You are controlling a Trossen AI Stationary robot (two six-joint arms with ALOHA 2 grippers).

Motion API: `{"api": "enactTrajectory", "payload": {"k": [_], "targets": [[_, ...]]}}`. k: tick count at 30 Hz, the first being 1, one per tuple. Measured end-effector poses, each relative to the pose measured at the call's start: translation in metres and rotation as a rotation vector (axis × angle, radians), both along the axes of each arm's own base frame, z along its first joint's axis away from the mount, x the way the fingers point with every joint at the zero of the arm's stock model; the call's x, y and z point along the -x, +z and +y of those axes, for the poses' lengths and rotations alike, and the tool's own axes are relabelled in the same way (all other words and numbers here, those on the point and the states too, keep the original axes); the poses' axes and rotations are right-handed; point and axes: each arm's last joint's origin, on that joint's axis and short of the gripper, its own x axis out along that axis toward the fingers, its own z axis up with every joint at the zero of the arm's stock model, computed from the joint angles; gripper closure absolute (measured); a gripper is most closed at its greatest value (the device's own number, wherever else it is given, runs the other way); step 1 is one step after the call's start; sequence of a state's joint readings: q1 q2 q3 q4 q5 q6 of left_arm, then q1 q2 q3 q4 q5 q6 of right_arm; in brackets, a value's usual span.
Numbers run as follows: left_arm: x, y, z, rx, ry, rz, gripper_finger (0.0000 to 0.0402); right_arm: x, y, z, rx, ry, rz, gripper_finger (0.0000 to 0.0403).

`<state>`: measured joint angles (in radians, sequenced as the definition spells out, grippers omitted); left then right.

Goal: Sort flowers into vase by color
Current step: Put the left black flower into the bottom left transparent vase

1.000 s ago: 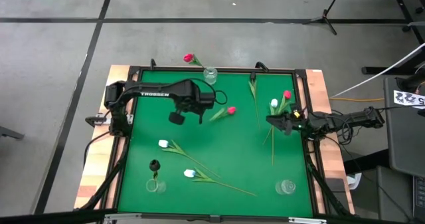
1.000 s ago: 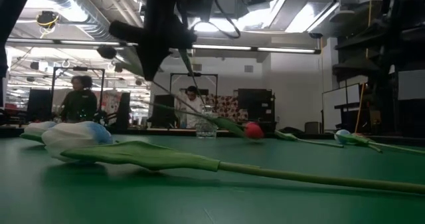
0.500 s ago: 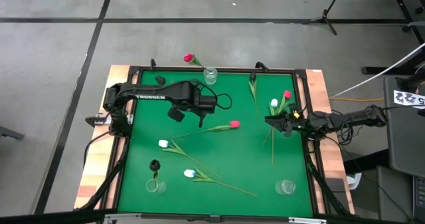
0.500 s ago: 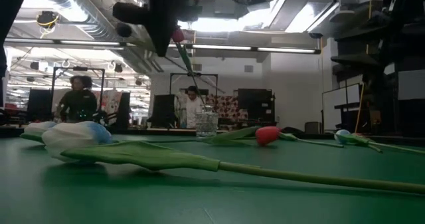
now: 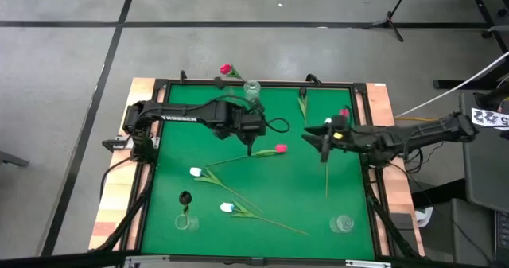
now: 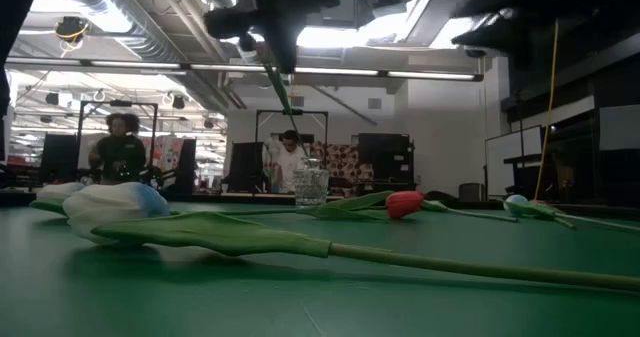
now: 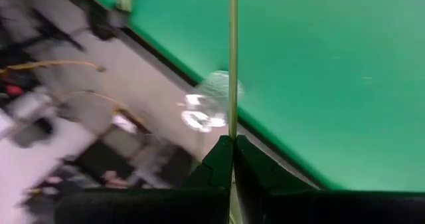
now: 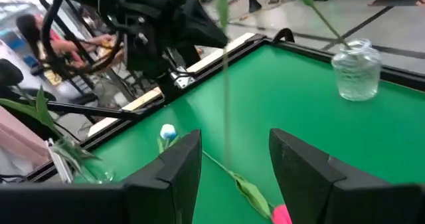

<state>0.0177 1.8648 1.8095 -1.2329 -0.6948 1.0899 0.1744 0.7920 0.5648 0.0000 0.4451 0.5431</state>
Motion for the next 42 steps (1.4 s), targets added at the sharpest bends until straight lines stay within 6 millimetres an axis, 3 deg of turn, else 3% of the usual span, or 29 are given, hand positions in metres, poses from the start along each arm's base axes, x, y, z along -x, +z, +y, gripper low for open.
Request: {"api": "enactTrajectory", "payload": {"k": [7,11,16,23,32,42], "targets": [[-0.021,0.010,-0.007,-0.123,-0.148,-0.113,0.0399,-0.043,0.033,-0.013,-0.077,0.084,0.100,0.0222],[-0.026,0.013,-0.018,-0.161,-0.239,-0.100,0.0398,-0.041,0.056,-0.028,-0.077,0.030,0.091,0.0199],[-0.031,0.017,-0.026,-0.207,-0.332,-0.101,0.0399,-0.026,0.085,-0.047,-0.063,-0.023,0.011,0.0167],[-0.050,0.036,-0.032,-0.296,-0.441,-0.281,0.0399,-0.034,0.081,-0.071,-0.141,0.045,0.076,0.0130],[-0.055,0.039,-0.042,-0.281,-0.620,-0.299,0.0399,-0.023,0.116,-0.083,-0.176,0.193,-0.043,0.0109],[-0.062,0.045,-0.044,-0.293,-0.649,-0.407,0.0399,-0.042,0.102,-0.086,-0.216,0.325,0.027,0.0109]]}}
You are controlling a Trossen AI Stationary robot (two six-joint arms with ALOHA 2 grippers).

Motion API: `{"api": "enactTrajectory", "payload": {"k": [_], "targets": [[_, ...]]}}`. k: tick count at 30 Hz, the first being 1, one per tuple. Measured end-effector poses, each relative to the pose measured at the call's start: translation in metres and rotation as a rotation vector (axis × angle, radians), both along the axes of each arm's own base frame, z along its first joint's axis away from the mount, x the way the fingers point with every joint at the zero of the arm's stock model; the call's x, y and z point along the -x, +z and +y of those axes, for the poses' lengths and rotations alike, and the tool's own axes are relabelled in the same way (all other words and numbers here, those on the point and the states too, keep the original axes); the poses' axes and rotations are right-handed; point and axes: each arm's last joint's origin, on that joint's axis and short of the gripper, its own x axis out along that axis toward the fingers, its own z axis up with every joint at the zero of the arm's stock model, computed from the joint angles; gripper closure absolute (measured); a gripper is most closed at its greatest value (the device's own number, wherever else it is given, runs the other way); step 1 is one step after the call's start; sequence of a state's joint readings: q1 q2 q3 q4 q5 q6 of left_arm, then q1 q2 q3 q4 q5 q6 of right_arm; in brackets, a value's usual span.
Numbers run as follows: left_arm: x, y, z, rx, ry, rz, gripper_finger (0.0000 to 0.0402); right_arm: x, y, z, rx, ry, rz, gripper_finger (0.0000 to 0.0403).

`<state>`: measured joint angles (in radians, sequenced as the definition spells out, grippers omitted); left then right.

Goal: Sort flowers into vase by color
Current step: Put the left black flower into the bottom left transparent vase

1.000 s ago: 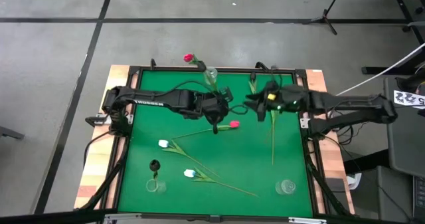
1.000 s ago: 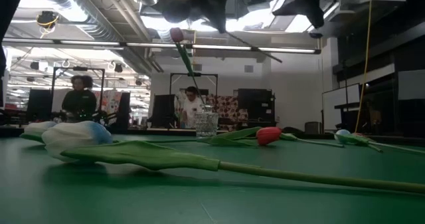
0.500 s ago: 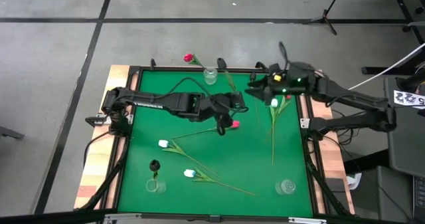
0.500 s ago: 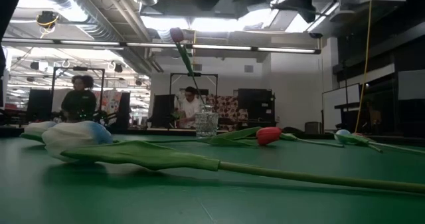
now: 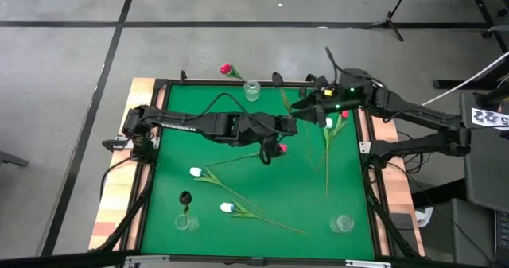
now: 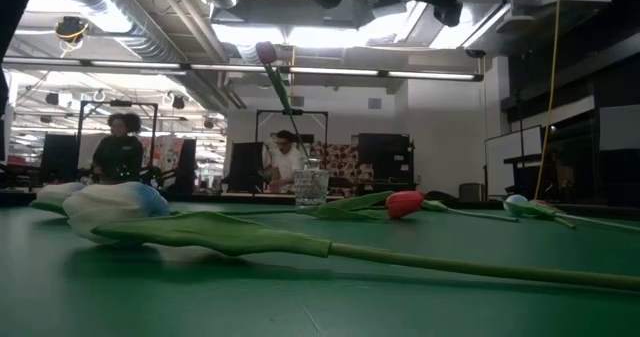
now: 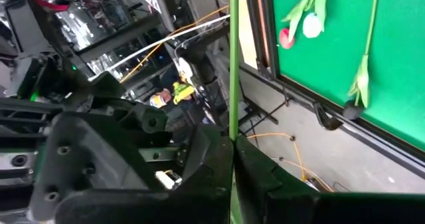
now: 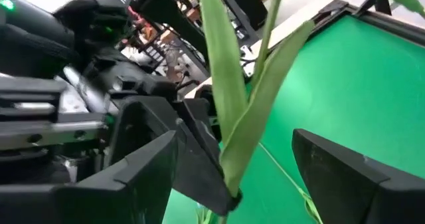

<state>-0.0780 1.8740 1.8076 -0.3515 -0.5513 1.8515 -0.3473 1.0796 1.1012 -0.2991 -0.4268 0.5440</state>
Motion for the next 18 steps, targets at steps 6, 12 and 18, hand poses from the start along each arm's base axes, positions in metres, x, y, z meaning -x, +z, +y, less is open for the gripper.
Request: {"api": "enactTrajectory", "payload": {"k": [6,12,18], "targets": [[0.000,-0.001,-0.001,0.018,-0.014,-0.001,0.0399,0.000,0.001,0.001,0.016,0.021,-0.013,0.0109],[0.000,-0.001,-0.001,0.023,-0.033,0.001,0.0399,-0.005,-0.003,0.000,0.010,0.061,0.003,0.0109],[0.000,-0.002,-0.001,0.011,-0.037,0.017,0.0399,-0.010,-0.007,-0.002,0.015,0.067,0.017,0.0119]]}}
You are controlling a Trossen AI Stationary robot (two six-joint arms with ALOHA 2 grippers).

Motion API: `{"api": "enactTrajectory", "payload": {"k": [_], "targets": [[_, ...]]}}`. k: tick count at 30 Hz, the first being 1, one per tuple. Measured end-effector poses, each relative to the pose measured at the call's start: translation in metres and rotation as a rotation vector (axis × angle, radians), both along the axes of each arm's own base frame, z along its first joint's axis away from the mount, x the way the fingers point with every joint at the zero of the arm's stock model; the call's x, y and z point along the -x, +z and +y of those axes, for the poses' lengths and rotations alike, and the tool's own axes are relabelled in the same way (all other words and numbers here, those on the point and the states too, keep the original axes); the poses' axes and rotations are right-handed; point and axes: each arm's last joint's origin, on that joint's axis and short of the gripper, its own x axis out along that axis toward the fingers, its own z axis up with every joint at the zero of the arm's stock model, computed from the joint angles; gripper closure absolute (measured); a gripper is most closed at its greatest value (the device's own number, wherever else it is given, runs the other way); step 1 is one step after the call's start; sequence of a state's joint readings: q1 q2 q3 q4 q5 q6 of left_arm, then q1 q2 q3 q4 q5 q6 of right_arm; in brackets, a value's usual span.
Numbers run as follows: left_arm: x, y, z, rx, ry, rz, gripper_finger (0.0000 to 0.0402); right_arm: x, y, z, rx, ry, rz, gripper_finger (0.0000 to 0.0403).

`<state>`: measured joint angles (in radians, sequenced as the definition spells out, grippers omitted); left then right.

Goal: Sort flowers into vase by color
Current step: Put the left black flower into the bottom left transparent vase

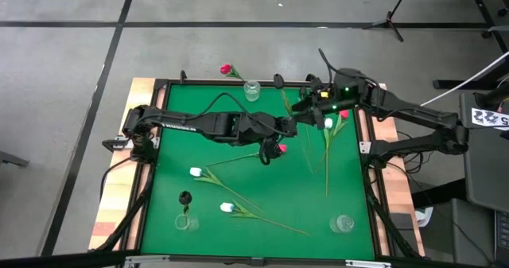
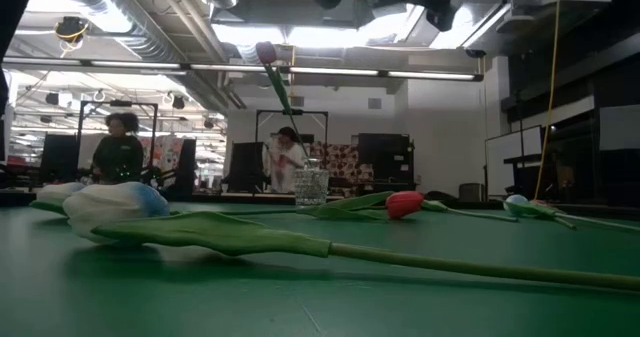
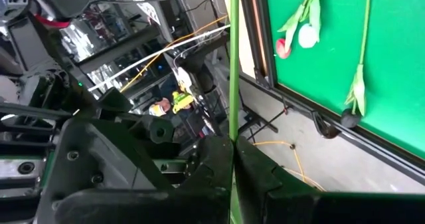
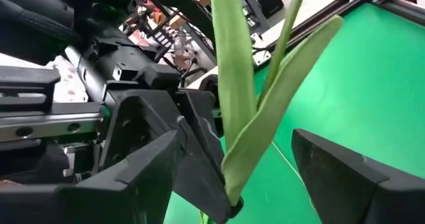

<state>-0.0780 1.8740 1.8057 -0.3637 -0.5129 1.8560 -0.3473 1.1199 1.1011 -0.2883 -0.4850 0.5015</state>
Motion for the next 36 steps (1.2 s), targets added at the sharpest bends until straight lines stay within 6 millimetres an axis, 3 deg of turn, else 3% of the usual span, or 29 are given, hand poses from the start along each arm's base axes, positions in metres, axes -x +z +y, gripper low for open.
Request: {"api": "enactTrajectory", "payload": {"k": [15,26,36], "targets": [[-0.0007,0.0012,-0.0002,-0.005,-0.007,-0.011,0.0399,-0.0011,-0.0016,-0.0005,0.035,-0.001,0.004,0.0313],[-0.0006,0.0006,0.0001,-0.009,-0.004,-0.004,0.0398,-0.0010,-0.0013,-0.0008,0.037,-0.010,0.005,0.0391],[-0.0011,0.0003,-0.0026,0.086,-0.030,-0.036,0.0352,-0.0007,-0.0019,-0.0005,0.036,-0.006,0.011,0.0393]]}}
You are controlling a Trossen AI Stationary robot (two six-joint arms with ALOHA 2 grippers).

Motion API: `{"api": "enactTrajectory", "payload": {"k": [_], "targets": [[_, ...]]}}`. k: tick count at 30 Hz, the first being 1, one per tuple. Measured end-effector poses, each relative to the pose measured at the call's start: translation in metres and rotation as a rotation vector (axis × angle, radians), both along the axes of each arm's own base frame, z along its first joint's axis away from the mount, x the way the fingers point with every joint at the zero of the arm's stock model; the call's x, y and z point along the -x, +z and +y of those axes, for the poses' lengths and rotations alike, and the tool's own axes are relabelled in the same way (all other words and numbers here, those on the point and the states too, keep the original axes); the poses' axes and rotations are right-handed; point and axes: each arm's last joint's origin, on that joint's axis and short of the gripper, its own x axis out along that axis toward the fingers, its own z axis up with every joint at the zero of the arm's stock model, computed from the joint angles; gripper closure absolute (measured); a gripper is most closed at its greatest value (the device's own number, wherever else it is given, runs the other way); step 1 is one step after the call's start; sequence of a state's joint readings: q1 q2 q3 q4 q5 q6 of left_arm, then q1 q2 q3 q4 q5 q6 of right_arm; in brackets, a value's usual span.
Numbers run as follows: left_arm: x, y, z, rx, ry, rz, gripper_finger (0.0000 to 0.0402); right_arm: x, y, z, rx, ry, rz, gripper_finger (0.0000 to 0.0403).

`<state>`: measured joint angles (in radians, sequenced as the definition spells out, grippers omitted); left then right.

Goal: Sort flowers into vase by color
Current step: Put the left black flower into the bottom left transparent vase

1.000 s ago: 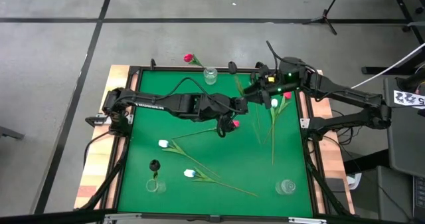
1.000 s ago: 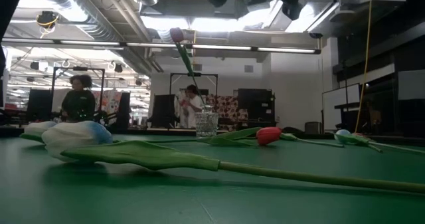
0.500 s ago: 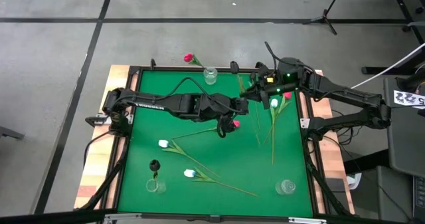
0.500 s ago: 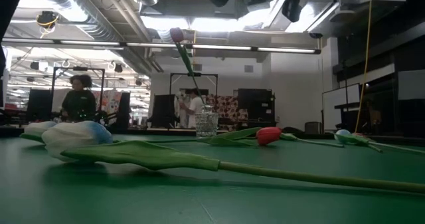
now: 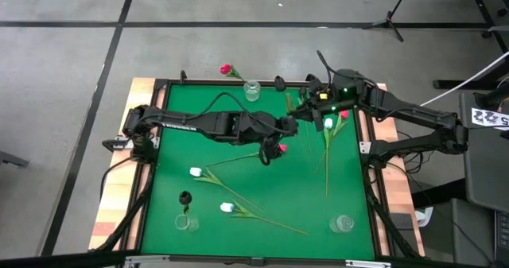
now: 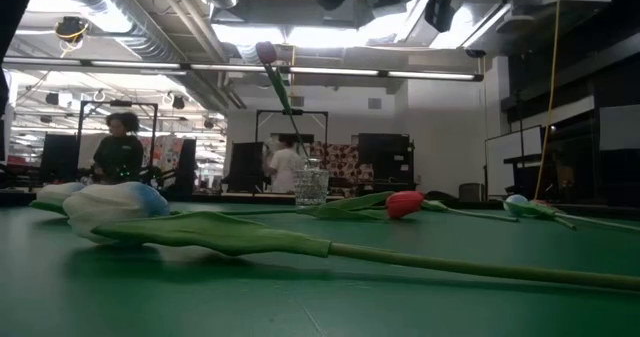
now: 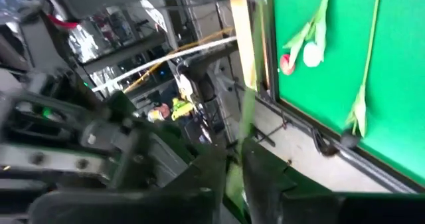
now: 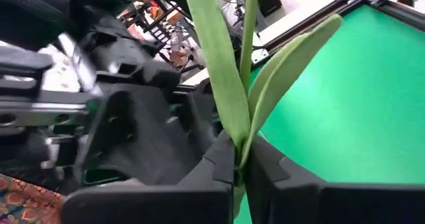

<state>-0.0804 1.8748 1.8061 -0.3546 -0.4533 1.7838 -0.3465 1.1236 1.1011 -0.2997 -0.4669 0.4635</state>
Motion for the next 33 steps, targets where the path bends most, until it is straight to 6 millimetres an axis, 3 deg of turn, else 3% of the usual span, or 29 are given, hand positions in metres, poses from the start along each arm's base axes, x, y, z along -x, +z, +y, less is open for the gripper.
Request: {"api": "enactTrajectory", "payload": {"k": [8,12,18,22,29,33], "targets": [[0.001,0.001,-0.016,0.040,-0.083,-0.012,0.0267,0.000,-0.001,-0.001,0.004,-0.011,0.001,0.0377],[0.001,0.002,-0.022,0.154,-0.009,-0.071,0.0229,0.000,0.000,-0.001,0.009,-0.025,-0.001,0.0386],[0.007,0.015,-0.010,0.676,0.329,-0.402,0.0209,-0.002,0.007,-0.002,0.035,-0.030,-0.073,0.0386],[0.023,0.033,-0.001,0.992,0.468,-0.569,0.0209,-0.003,0.011,-0.002,0.049,-0.030,-0.117,0.0375],[0.045,0.052,0.021,1.399,0.609,-0.708,0.0208,-0.004,0.017,-0.003,0.077,-0.052,-0.176,0.0387],[0.045,0.050,0.034,1.656,0.635,-0.657,0.0208,-0.005,0.026,-0.003,0.108,-0.056,-0.268,0.0383]]}}
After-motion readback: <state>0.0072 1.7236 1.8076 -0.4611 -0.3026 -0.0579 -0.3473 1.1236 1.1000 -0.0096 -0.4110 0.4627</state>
